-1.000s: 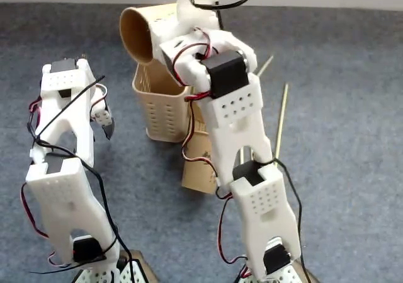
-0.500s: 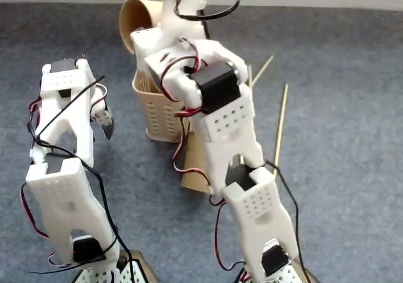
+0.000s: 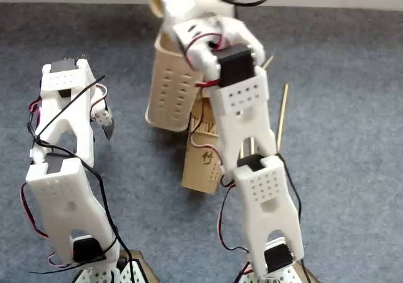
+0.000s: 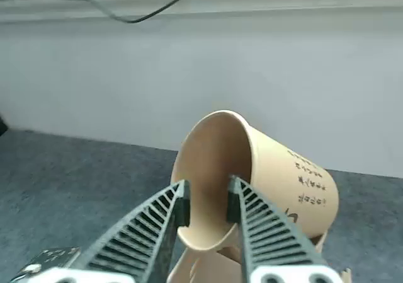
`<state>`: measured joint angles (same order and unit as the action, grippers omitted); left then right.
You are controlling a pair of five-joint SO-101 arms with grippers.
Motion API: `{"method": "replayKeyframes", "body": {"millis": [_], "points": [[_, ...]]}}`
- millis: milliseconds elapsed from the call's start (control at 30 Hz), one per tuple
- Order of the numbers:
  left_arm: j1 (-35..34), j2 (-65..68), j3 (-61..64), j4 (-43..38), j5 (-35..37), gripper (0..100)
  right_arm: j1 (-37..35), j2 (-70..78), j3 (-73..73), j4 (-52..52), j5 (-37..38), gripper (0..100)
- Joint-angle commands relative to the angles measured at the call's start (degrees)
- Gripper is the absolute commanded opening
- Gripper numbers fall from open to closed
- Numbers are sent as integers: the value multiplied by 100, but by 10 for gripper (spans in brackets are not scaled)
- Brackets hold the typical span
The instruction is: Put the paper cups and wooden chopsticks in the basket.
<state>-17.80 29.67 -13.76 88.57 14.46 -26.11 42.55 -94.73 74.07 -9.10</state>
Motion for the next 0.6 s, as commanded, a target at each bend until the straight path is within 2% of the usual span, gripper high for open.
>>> {"method": "replayKeyframes", "body": {"millis": [0,300,567], "points": [[-66,-277,-31,-35,44,140,180,-136,-163,-119,88,124],[-57,-268,-31,-44,44,140,-251,-637,-119,224,97,124],[-66,-268,-31,-44,44,140,-233,-620,-101,189,105,124]]}}
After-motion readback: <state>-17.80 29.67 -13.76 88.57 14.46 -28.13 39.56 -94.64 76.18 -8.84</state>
